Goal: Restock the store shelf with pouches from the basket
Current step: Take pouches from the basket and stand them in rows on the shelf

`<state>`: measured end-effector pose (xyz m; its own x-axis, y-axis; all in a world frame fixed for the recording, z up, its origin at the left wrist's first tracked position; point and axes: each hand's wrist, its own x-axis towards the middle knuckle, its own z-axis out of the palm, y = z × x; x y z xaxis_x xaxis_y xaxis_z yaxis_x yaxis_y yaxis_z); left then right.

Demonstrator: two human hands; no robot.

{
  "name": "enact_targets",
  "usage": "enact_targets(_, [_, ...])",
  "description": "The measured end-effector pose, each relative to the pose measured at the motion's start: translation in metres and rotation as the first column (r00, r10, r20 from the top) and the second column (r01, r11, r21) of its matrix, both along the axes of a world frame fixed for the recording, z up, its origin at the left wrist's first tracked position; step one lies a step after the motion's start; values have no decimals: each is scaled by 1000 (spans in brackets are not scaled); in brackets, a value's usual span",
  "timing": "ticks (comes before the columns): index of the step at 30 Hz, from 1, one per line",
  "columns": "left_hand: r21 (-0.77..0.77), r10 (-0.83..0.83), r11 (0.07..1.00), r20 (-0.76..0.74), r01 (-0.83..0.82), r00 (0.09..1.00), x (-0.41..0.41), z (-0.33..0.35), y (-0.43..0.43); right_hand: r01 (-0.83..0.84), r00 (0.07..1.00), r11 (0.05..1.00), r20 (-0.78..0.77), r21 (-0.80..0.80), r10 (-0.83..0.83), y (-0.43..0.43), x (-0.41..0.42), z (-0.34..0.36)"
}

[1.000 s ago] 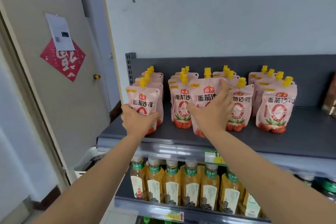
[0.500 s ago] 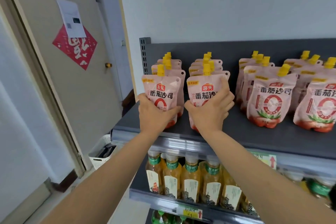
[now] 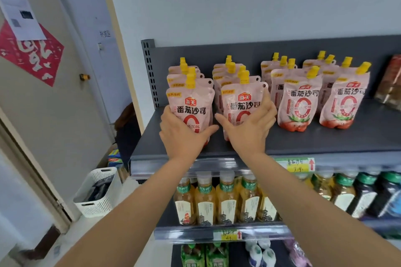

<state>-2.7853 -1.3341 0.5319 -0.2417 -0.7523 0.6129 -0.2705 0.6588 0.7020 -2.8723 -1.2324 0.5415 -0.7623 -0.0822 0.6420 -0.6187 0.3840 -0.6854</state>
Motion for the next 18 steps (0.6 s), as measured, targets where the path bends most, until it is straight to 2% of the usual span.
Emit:
enact_targets(4, [-69, 66, 996, 47, -63, 997, 11, -2, -1, 55, 996, 996, -67, 67, -51, 26, 11, -2])
enact_targets(7, [-248, 95, 964, -2, -93, 995, 21, -2, 5, 100, 984, 989, -161, 108, -82, 61, 19, -4])
enact_targets(11, [-425, -86, 900, 39, 94, 996, 13, -6, 38, 182, 959, 965, -251, 188, -132, 126, 18, -11])
enact_targets(14, [-537, -231, 801, 135, 267, 964, -3, -13, 81, 261, 942, 940, -271, 220, -198, 179, 14, -19])
enact_targets(18, [-523, -401, 688, 305, 504, 864, -29, -37, 154, 374, 919, 894, -226, 246, -322, 254, 2, -34])
